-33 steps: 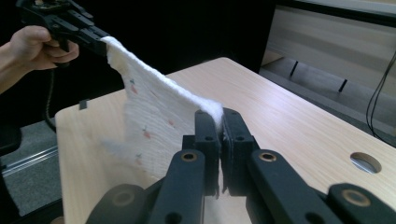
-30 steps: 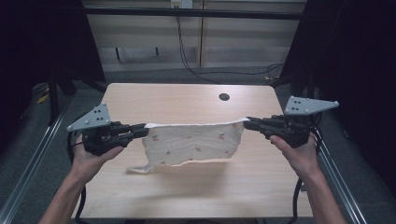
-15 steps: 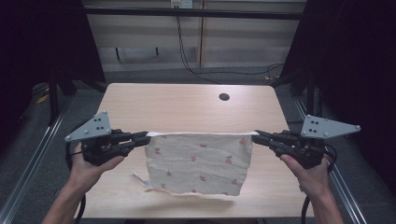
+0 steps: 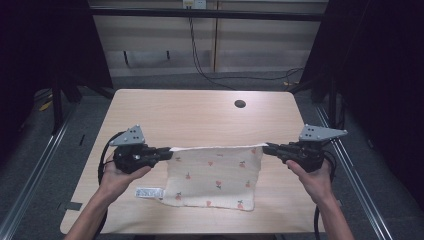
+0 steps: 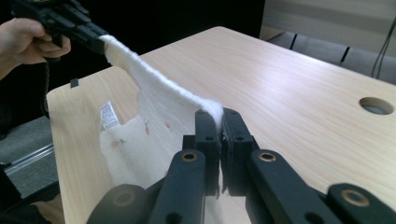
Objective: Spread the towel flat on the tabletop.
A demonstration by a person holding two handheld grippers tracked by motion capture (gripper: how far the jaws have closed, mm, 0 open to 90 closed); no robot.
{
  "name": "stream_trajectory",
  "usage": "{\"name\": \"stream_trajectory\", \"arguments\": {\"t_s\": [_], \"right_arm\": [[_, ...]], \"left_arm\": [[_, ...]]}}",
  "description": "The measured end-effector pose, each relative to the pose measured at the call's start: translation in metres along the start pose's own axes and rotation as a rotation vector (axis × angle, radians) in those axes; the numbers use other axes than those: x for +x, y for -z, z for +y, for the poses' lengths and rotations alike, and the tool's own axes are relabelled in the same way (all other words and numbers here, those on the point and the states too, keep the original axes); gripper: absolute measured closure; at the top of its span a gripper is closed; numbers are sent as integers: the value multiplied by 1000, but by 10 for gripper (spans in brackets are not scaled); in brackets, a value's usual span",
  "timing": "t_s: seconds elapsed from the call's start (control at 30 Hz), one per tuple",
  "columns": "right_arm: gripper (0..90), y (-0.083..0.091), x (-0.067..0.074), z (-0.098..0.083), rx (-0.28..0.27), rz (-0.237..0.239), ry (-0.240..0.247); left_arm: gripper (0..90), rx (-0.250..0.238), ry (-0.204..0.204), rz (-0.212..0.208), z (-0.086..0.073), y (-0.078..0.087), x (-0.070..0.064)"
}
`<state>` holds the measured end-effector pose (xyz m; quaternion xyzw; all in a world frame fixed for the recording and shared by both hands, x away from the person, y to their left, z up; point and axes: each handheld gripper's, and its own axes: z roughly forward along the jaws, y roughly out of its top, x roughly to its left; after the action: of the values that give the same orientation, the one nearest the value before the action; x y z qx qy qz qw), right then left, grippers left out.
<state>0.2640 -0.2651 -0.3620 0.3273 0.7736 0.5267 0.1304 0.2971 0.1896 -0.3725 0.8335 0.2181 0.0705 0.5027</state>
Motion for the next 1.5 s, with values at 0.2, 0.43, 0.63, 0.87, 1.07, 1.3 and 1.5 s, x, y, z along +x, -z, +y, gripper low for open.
{"name": "stream_trajectory", "arguments": {"t_s": [0.2, 0.43, 0.63, 0.87, 1.07, 1.3, 1.5], "right_arm": [[869, -15, -3, -4, 31, 15, 9], [868, -38, -17, -6, 57, -7, -1], [868, -51, -32, -9, 55, -37, -27], [868, -65, -43, -13, 70, -67, -49], [866, -77, -55, -19, 106, -81, -60], [866, -96, -66, -23, 137, -89, -72], [867, -115, -82, -28, 153, -95, -90]], "left_arm": [[834, -5, 37, 26, -8, 5, 13], [832, 1, 48, 40, -10, -6, 20], [832, 17, 94, 44, -17, -16, 38], [832, 55, 113, 62, -24, -37, 52], [831, 61, 154, 79, -30, -48, 72], [830, 86, 174, 90, -37, -62, 83], [823, 100, 200, 100, -45, -74, 94]]}}
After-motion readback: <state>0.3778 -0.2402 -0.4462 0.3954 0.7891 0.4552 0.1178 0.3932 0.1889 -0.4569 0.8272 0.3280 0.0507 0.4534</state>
